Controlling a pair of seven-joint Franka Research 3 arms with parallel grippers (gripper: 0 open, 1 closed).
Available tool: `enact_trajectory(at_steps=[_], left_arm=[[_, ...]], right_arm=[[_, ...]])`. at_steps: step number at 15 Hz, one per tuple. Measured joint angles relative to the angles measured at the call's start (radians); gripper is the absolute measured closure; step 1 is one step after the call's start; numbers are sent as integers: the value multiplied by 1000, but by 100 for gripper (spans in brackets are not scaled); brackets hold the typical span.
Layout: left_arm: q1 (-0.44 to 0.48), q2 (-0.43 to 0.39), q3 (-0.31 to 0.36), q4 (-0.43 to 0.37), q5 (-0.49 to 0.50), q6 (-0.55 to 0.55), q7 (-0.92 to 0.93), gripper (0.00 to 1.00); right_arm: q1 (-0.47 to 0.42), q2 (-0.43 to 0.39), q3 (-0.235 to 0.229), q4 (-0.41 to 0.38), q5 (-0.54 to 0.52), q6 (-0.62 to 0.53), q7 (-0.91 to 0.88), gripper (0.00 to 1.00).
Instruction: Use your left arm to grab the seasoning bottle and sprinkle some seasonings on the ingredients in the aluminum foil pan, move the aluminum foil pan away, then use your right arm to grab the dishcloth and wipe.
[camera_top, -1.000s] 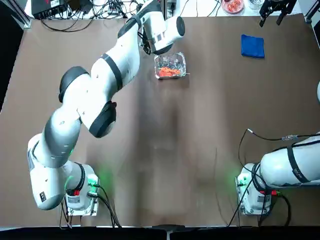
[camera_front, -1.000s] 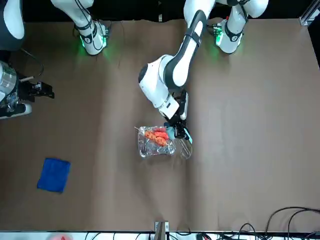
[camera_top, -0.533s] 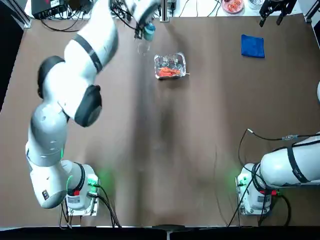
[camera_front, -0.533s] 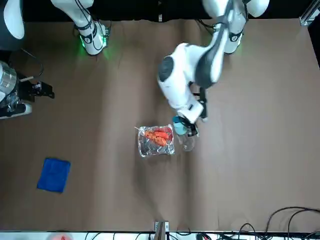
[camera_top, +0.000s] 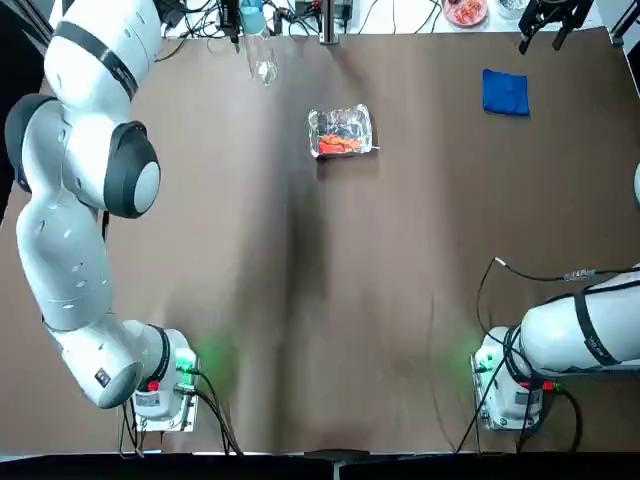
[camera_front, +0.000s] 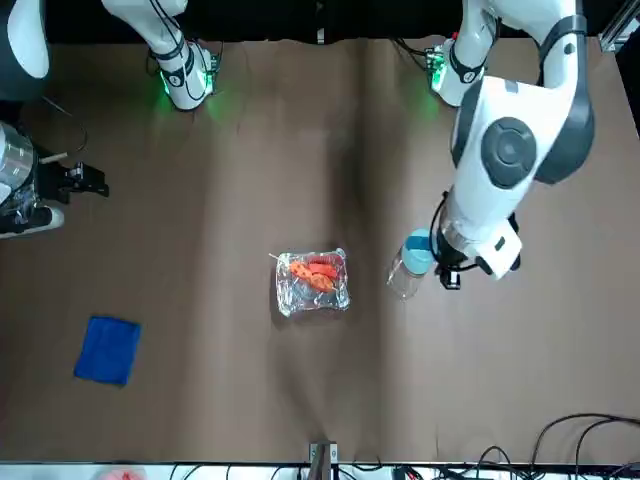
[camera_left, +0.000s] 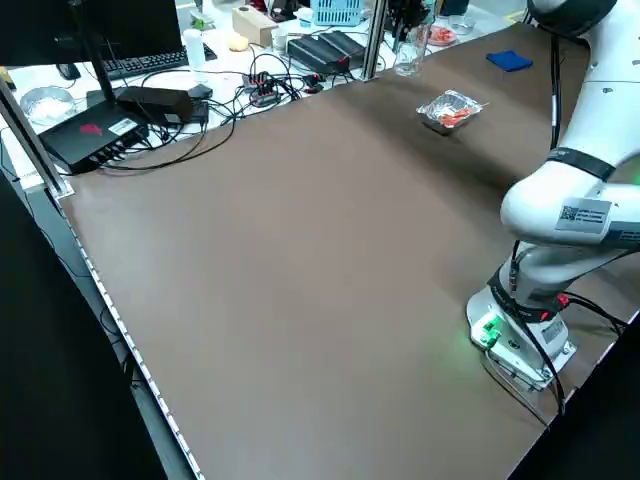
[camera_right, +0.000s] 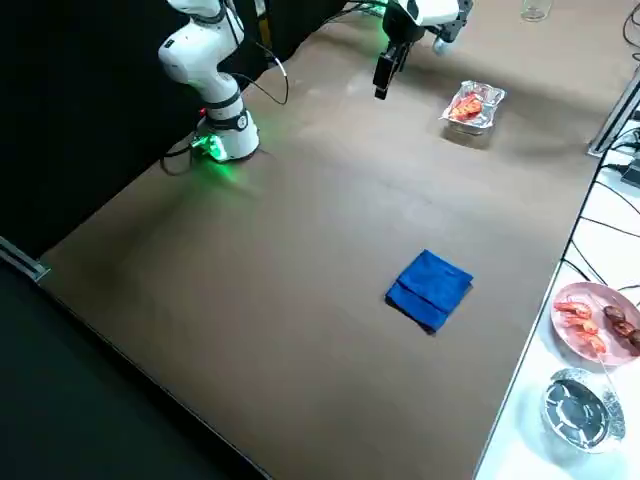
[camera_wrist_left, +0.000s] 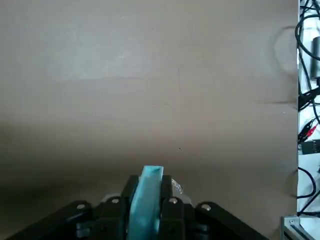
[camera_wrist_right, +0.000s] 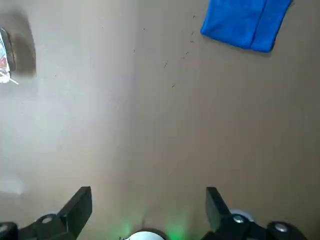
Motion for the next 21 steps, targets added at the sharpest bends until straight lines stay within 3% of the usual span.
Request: enact_trajectory(at_steps=[7, 12, 21], left_arm=[[97, 4, -3, -37, -72, -40, 19, 77], [211, 9, -4, -130, -78, -36, 131, 77], [253, 20, -4, -374, -78, 197, 242, 77]], right_arm=[[0, 0, 1, 0, 0, -1, 0, 0], [0, 0, 1, 0, 0, -1, 0, 0], [0, 0, 1, 0, 0, -1, 0, 0]])
